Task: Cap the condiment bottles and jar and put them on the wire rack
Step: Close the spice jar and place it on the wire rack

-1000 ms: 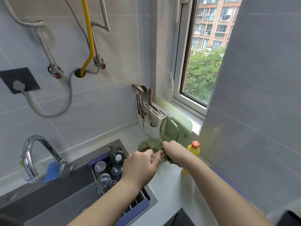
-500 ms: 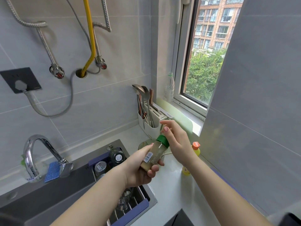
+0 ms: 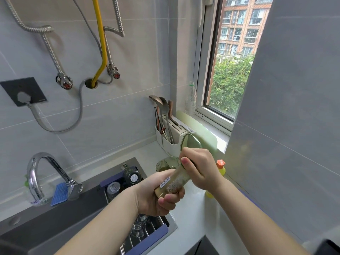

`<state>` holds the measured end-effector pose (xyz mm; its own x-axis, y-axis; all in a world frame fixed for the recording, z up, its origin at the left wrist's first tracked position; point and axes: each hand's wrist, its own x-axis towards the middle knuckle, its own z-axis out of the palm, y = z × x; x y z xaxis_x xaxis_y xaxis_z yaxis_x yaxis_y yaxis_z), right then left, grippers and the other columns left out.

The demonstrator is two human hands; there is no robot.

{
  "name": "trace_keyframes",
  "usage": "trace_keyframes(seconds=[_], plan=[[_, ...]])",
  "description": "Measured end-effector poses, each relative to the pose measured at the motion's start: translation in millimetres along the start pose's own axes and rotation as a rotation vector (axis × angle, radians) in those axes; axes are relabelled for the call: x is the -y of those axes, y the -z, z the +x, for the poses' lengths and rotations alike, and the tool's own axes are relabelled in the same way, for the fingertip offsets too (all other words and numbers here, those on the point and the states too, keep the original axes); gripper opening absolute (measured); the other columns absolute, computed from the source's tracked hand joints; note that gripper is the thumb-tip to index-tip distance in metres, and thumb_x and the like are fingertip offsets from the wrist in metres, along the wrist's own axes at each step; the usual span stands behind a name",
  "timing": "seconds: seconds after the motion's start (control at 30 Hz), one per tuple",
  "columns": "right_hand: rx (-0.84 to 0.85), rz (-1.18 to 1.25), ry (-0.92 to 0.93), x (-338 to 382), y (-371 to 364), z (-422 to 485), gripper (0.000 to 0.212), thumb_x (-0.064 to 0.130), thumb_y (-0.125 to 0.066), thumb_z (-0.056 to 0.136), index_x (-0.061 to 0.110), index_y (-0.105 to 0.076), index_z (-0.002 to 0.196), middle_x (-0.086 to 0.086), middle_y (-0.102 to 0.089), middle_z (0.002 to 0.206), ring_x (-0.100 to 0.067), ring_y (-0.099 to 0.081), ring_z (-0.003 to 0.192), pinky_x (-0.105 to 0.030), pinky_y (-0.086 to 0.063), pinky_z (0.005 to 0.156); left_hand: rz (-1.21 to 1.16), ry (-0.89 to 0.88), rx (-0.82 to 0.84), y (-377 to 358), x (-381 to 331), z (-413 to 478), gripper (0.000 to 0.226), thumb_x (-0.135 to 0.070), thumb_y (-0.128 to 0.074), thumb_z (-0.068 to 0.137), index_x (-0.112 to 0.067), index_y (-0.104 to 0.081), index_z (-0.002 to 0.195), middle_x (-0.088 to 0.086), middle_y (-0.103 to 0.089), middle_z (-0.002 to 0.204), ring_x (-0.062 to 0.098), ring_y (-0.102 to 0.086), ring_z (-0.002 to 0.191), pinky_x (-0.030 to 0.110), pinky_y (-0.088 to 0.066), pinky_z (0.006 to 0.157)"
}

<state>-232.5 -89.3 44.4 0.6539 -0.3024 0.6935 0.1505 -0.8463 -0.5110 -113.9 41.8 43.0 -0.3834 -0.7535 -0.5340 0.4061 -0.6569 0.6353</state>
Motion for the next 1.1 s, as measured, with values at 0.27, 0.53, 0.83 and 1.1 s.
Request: trace_keyframes(seconds=[0.27, 0.53, 0.83, 1.1], plan=[[0.027, -0.075, -0.264, -9.7, 0.5, -0.4, 0.038, 0.034, -0.033, 0.096, 0.016, -0.038, 0.063, -0.004, -0.038, 0.049, -0.018, -0.035, 0.045, -0.046, -0.034, 0.047, 0.183, -0.192, -0.531, -24.2, -1.1, 13.9, 0.070, -0.069, -0.037, 0.090, -0.009, -0.066, 0.066, 0.005, -0.051, 0.051, 0.015, -0.044, 0.040, 0.022, -0.033, 0.046], [0.056, -0.099, -0.541, -3.2, -1.6, 1.4, 0.044, 0.038, -0.035, 0.095, 0.024, -0.030, 0.053, 0.005, -0.034, 0.048, -0.015, -0.032, 0.050, -0.035, -0.026, 0.053, 0.518, -0.559, -0.906, -26.7, 3.3, 21.9, 0.072, -0.054, -0.040, 0.098, 0.011, -0.059, 0.073, 0.021, -0.059, 0.056, 0.026, -0.057, 0.045, 0.030, -0.048, 0.044], [0.206, -0.146, -0.793, 0.0, -5.1, 4.1, 0.050, 0.036, -0.037, 0.097, 0.018, -0.028, 0.051, 0.001, -0.037, 0.051, -0.024, -0.038, 0.058, -0.034, -0.027, 0.054, 1.036, -0.578, -1.234, -17.8, 15.5, 20.1, 0.067, -0.067, -0.029, 0.093, -0.011, -0.057, 0.068, 0.007, -0.066, 0.055, 0.024, -0.066, 0.055, 0.040, -0.056, 0.060], [0.465, -0.145, -1.092, -8.0, -10.4, 6.3, 0.034, 0.034, -0.033, 0.088, 0.015, -0.043, 0.062, -0.007, -0.052, 0.066, -0.026, -0.049, 0.063, -0.032, -0.036, 0.060, 1.521, -0.455, -1.396, -23.6, 21.8, 19.6, 0.051, -0.065, -0.027, 0.095, -0.021, -0.045, 0.076, 0.007, -0.070, 0.081, 0.034, -0.066, 0.086, 0.034, -0.033, 0.059]])
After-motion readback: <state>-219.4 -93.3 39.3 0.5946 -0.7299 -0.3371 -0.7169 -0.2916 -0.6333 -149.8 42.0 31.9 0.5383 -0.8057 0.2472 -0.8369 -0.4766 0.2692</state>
